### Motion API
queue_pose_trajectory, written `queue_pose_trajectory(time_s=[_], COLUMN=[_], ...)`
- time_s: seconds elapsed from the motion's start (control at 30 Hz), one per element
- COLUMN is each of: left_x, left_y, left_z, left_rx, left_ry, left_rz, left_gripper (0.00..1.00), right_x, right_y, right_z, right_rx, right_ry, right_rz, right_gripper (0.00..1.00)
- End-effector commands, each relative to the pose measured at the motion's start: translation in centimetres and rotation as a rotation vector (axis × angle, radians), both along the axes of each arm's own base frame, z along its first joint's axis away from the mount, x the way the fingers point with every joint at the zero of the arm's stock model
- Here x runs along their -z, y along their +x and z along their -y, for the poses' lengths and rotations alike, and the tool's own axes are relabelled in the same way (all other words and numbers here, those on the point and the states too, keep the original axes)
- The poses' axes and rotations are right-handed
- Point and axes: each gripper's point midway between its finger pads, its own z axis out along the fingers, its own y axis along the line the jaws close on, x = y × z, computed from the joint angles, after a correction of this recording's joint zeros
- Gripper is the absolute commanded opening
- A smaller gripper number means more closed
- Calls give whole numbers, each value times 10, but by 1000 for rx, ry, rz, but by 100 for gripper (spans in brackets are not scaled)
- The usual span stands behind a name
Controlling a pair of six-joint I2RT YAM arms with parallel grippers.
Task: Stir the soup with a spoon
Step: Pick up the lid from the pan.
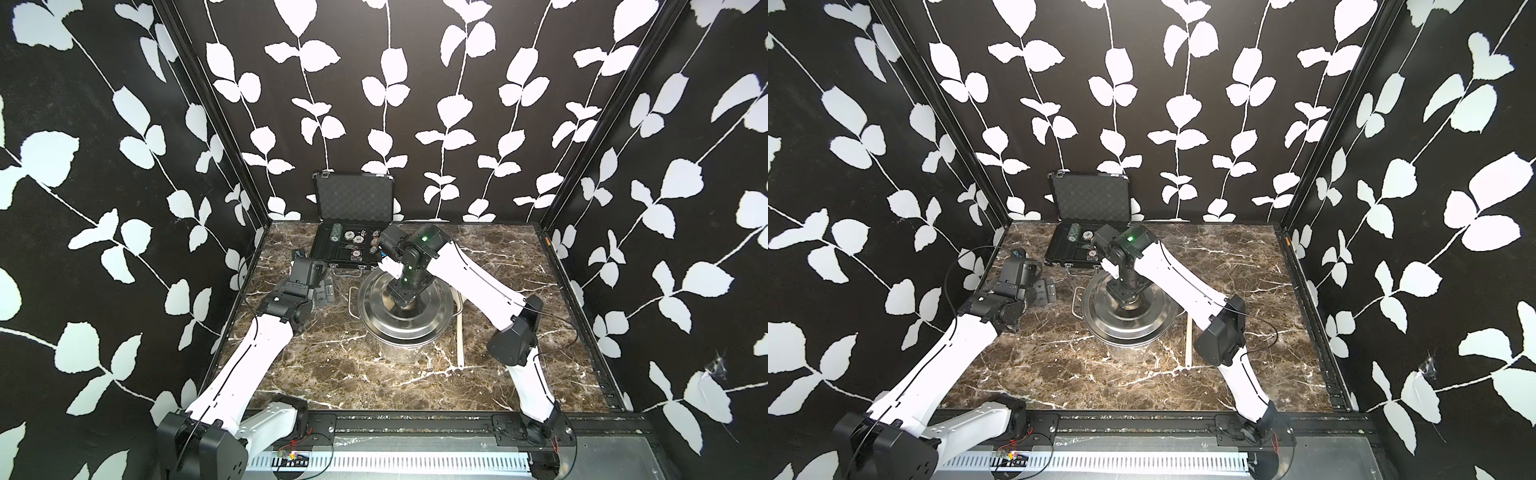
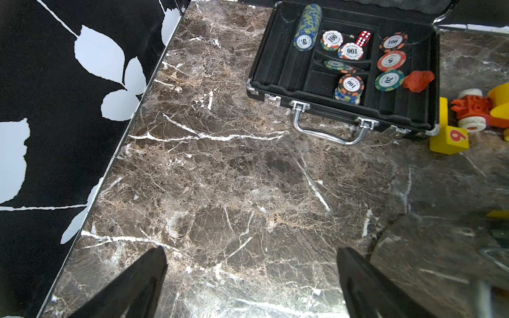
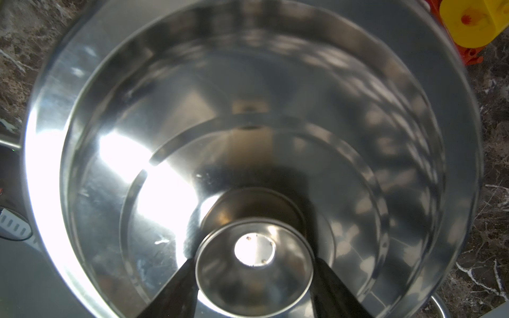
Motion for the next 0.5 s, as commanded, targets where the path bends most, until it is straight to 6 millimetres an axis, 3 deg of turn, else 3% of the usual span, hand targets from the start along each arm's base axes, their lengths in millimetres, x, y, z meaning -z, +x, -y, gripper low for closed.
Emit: queue_pose_trajectory(time_s=[0.0, 0.33, 0.47], left_x=[-3, -10, -13], left_y=[-1, -4, -13], left_z=[-2, -7, -29], left_rx=[-9, -23, -117], left_ry=[-13, 4, 82], left_rz=[20, 44, 26], left_gripper=[99, 99, 99], right_x=[8, -12, -36], right_y=[1, 10, 11], right_z=[9, 2, -5], right_rx=[13, 23, 24], right_ry=[-68, -6, 86], right_rz=[2, 72, 117], right_gripper=[58, 47, 47])
